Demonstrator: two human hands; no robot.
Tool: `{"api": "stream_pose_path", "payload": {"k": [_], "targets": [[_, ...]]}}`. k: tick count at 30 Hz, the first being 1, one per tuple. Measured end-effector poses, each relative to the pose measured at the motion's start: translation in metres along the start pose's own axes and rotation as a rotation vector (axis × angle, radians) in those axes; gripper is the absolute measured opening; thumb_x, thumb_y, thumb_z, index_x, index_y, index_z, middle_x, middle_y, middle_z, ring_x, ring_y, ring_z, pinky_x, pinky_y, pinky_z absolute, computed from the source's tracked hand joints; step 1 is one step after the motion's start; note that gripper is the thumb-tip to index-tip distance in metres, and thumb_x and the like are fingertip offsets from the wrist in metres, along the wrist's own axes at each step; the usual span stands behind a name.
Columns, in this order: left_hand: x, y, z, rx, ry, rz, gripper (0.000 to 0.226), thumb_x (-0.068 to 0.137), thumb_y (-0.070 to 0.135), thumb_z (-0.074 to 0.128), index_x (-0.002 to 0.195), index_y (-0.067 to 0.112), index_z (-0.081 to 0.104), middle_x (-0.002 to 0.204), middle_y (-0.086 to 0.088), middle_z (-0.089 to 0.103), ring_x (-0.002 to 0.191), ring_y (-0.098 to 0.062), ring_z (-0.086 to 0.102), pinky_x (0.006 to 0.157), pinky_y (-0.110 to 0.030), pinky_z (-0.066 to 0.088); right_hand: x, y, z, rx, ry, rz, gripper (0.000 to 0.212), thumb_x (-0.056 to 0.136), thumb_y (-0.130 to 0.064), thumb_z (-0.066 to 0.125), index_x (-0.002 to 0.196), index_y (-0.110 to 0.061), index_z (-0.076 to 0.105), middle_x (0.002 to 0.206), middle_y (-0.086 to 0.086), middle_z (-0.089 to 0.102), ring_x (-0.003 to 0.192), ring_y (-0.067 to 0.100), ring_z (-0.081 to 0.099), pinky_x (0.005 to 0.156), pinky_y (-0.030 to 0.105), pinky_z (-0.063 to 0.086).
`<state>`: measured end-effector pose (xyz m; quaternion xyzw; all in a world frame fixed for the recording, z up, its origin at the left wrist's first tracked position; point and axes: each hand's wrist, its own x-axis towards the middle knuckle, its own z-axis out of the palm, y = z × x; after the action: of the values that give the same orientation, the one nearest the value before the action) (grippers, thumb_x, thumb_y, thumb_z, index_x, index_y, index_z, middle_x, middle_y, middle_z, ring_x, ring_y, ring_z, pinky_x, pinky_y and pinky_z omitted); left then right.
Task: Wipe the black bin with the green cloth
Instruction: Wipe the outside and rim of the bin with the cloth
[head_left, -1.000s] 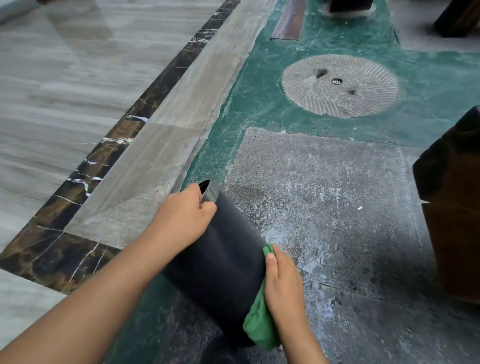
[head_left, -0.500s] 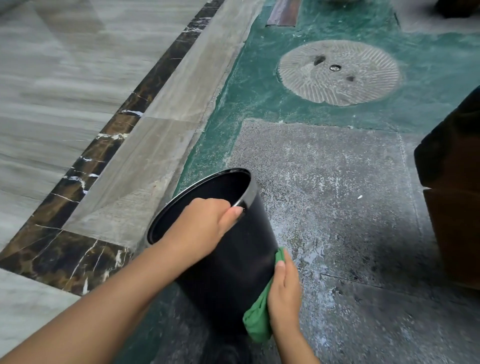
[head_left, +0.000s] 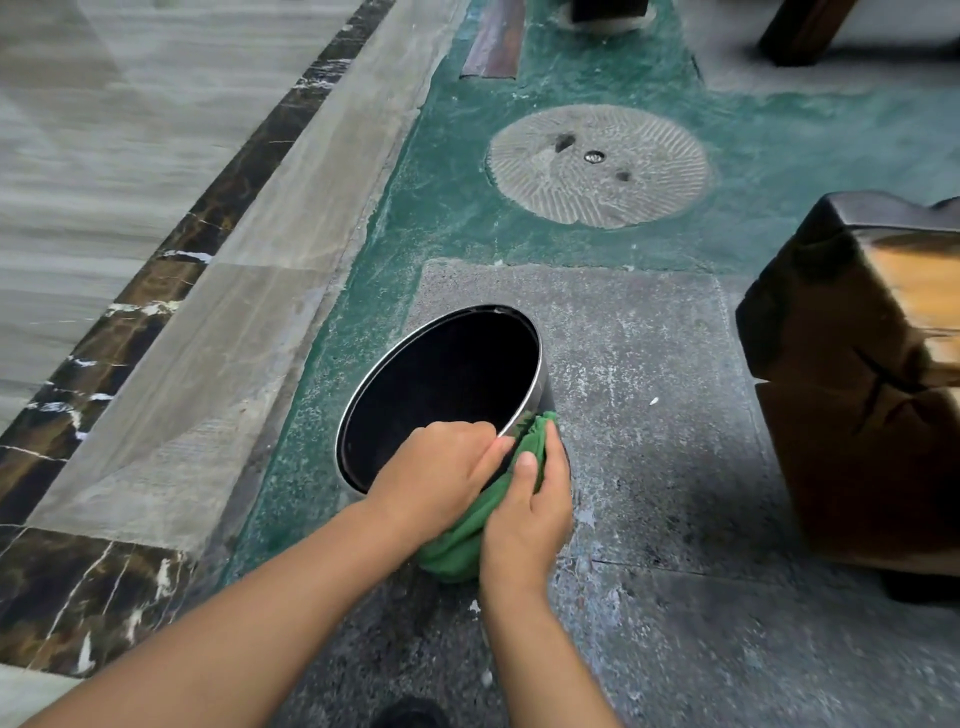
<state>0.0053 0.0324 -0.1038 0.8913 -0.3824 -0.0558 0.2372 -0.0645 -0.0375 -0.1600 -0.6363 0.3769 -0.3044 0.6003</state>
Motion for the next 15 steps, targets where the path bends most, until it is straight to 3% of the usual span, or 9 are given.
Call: {"api": "stream_pose_path", "payload": {"k": [4,8,13,15], "targets": [[0.018,-0.008,0.007,0.094,-0.081,0.107,0.038,0.1,0.044,0.037,0.069,0.023,0.038,0.072,-0.005,0.062,0.072,-0.03,0.06,0.066,-0.044,0.047,0.006,-0.011,-0.011,0.183,-0.003,0.175,0.04,0.098,-0.008,0.047,0.131,-0.024,0.061,0.13,-0.011,0.064,0.122,0.001,0.057,0.109,0.031,0.043],[0.028,-0.02,0.008,0.189,-0.124,0.184,0.044,0.094,0.057,0.021,0.068,0.024,0.035,0.073,-0.003,0.062,0.073,-0.029,0.061,0.064,-0.04,0.047,0.024,-0.014,-0.029,0.443,-0.055,0.448,0.034,0.098,-0.006,0.046,0.112,-0.023,0.071,0.112,0.006,0.075,0.106,0.022,0.07,0.097,0.043,0.052],[0.024,-0.022,0.021,0.269,-0.221,0.139,0.047,0.091,0.063,0.017,0.073,0.025,0.039,0.082,-0.002,0.064,0.081,-0.029,0.062,0.068,-0.041,0.049,0.037,-0.01,-0.067,0.469,-0.21,0.604,0.029,0.099,-0.011,0.049,0.11,-0.024,0.072,0.104,0.009,0.078,0.093,0.024,0.075,0.072,0.034,0.059],[0.023,-0.02,0.02,0.234,-0.169,0.113,0.046,0.094,0.06,0.027,0.076,0.021,0.044,0.083,0.0,0.06,0.081,-0.026,0.061,0.07,-0.041,0.05,0.039,-0.01,-0.078,0.54,-0.311,0.667,0.028,0.099,-0.014,0.05,0.12,-0.017,0.068,0.111,0.016,0.075,0.102,0.032,0.072,0.084,0.042,0.059]]}}
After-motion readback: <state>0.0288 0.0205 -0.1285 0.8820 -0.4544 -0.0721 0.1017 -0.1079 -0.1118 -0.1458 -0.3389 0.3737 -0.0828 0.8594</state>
